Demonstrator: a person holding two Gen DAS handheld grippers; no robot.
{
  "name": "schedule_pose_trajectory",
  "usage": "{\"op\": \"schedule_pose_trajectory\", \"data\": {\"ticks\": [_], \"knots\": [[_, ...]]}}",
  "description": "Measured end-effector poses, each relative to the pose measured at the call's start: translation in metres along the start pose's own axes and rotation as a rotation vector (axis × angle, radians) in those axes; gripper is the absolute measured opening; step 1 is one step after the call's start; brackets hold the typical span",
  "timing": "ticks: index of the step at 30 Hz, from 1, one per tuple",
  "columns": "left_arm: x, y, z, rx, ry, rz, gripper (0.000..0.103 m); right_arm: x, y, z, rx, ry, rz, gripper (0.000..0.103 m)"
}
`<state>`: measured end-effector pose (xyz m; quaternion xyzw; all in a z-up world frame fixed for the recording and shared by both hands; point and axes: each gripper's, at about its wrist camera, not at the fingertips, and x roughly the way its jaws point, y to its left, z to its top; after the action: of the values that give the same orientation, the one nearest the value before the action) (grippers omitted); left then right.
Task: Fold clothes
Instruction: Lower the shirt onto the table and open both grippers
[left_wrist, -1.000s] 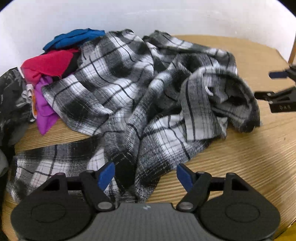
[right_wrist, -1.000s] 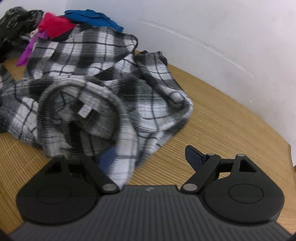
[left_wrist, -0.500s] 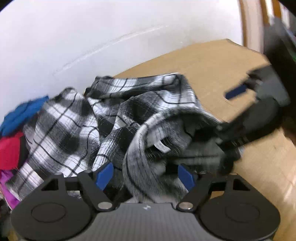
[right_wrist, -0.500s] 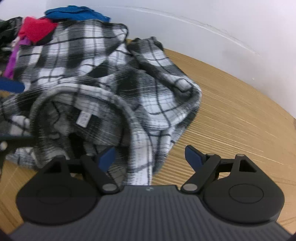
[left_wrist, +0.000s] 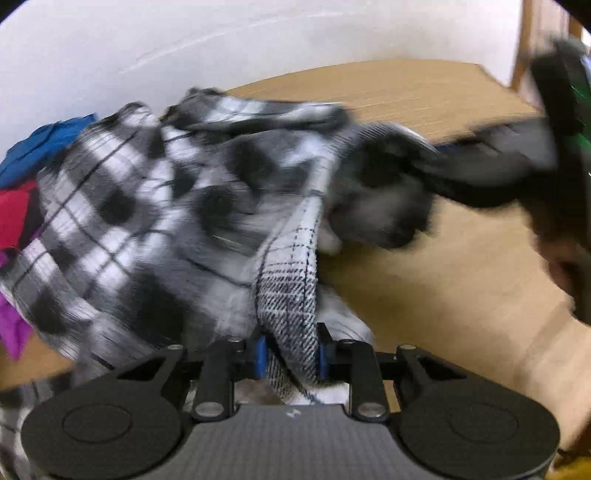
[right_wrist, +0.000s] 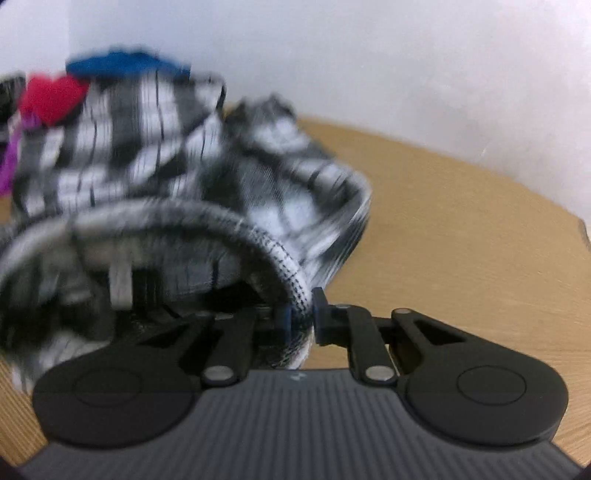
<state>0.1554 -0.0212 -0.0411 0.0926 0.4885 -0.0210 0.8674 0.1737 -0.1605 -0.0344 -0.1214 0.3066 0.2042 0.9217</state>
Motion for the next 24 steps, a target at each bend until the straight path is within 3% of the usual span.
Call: {"op": "schedule_pose_trajectory", "data": {"ticks": [4, 8, 10, 11, 12, 14, 16, 19, 22, 24], "knots": [[-0.005, -0.092, 0.011, 0.061, -0.002, -0.019, 0.028, -0.024, -0.055, -0.002, 0.0, -0.063, 0.023, 0.014], [0.011, -0.182, 0.04, 0.154, -0.008, -0.051, 0.03, -0.021, -0.13, -0.014, 0.023, -0.043, -0.047, 0.014], [0.018, -0.221, 0.057, 0.208, -0.015, -0.052, 0.038, -0.01, -0.177, -0.02, 0.077, -0.004, -0.085, 0.015], [0.018, -0.234, 0.064, 0.225, -0.018, -0.074, 0.05, -0.004, -0.2, -0.023, 0.104, 0.019, -0.107, 0.018], [0.015, -0.245, 0.069, 0.238, -0.022, -0.105, 0.069, 0.004, -0.22, -0.026, 0.125, 0.045, -0.128, 0.022], [0.011, -0.267, 0.08, 0.266, -0.03, -0.166, 0.077, 0.025, -0.263, -0.034, 0.147, 0.131, -0.171, 0.04], [0.002, -0.278, 0.079, 0.317, -0.059, -0.18, 0.078, 0.021, -0.289, -0.042, 0.197, 0.151, -0.167, 0.054], [-0.005, -0.271, 0.069, 0.352, -0.076, -0.121, 0.079, 0.011, -0.326, -0.053, 0.277, 0.17, -0.154, 0.065], [-0.005, -0.239, 0.055, 0.31, -0.048, -0.066, 0.079, -0.019, -0.326, -0.066, 0.263, 0.136, -0.137, 0.076], [-0.003, -0.21, 0.045, 0.261, -0.021, -0.017, 0.079, -0.035, -0.316, -0.078, 0.219, 0.127, -0.138, 0.076]]}}
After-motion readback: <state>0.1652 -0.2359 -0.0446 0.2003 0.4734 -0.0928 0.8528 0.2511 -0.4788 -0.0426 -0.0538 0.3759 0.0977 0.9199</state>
